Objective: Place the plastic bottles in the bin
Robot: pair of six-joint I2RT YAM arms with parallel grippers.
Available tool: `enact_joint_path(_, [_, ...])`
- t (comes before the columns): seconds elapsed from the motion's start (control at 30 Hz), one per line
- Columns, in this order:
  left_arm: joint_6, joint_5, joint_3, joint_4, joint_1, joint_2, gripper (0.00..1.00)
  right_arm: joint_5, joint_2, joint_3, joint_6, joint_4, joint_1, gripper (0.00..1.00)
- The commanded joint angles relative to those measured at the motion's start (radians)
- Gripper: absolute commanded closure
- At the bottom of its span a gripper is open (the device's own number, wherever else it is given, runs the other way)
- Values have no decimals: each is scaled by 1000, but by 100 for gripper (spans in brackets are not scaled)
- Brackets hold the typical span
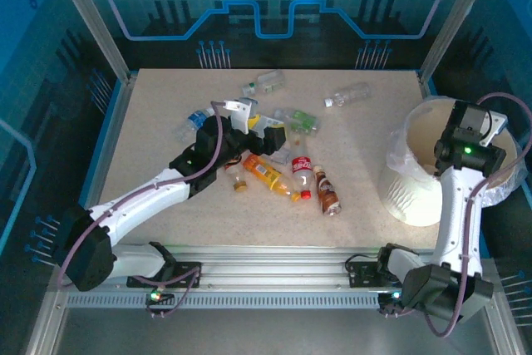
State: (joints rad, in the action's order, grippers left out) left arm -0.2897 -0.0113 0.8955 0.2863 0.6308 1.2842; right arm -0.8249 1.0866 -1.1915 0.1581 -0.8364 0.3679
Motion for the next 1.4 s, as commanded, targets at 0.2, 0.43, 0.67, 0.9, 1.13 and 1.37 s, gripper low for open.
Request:
enact_joint_path(0.2, [-11, -78, -11, -26, -20, -35, 1, 21, 32, 31, 89, 9, 14, 41])
enact_joint_path(0.43, [-66, -160, -57, -23, -53, -67, 1, 26, 30, 20, 99, -15, 13, 28])
enact_joint_path(0.67, [-97, -179, -85, -18, -81, -87, 1, 47, 2, -34, 114, -68, -54, 16])
enact_joint_path(0.9, [-128, -223, -107, -32, -98, -103, 1, 41, -47, -110, 141, -119, -168, 9])
enact_joint_path(1.13, [-182, -312, -120, -76, -101, -119, 1, -2, -65, -208, 147, -180, -357, 5])
enact_joint_path(1.37, [-220, -412, -145, -122, -103, -157, 1, 124, -44, -328, 148, -251, -574, 0])
